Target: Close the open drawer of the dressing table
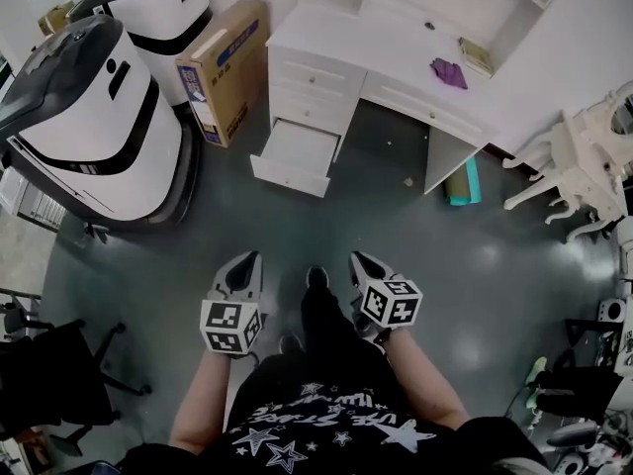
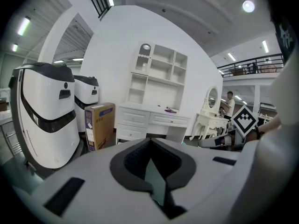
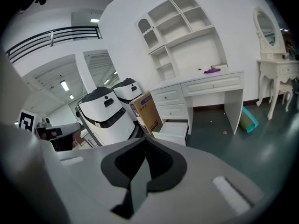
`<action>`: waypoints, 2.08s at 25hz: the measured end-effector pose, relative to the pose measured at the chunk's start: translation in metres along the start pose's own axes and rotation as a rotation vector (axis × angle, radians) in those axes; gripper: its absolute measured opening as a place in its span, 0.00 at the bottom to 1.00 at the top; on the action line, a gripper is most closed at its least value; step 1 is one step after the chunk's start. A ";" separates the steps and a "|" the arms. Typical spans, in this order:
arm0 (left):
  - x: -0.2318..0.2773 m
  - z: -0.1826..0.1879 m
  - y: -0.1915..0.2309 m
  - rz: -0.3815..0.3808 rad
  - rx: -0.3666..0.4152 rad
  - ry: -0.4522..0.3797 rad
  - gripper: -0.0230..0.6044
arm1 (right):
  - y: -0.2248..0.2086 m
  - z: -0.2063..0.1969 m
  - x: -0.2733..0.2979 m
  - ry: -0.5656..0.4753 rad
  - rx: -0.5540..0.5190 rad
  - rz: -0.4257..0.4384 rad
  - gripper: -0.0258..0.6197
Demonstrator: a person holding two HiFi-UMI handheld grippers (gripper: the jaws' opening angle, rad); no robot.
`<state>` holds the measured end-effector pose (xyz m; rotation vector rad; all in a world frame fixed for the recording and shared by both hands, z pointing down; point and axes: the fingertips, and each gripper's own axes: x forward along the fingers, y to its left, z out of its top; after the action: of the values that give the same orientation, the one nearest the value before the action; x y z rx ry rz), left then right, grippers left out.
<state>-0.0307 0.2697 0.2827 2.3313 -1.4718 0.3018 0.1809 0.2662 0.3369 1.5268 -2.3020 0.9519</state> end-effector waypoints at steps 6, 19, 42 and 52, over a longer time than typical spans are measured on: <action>0.044 0.026 0.024 0.058 -0.010 0.006 0.05 | -0.024 0.039 0.057 0.027 -0.021 0.023 0.04; 0.157 0.068 0.052 0.116 0.044 0.021 0.05 | -0.065 0.103 0.163 0.103 -0.059 0.114 0.04; 0.233 0.072 0.174 0.162 0.044 0.034 0.05 | -0.071 0.099 0.287 0.184 -0.032 0.012 0.04; 0.278 0.036 0.288 0.124 0.037 0.089 0.05 | -0.049 0.064 0.379 0.225 0.106 -0.165 0.04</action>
<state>-0.1705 -0.0855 0.4074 2.2283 -1.5825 0.4632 0.0696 -0.0668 0.4999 1.5347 -1.9676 1.1514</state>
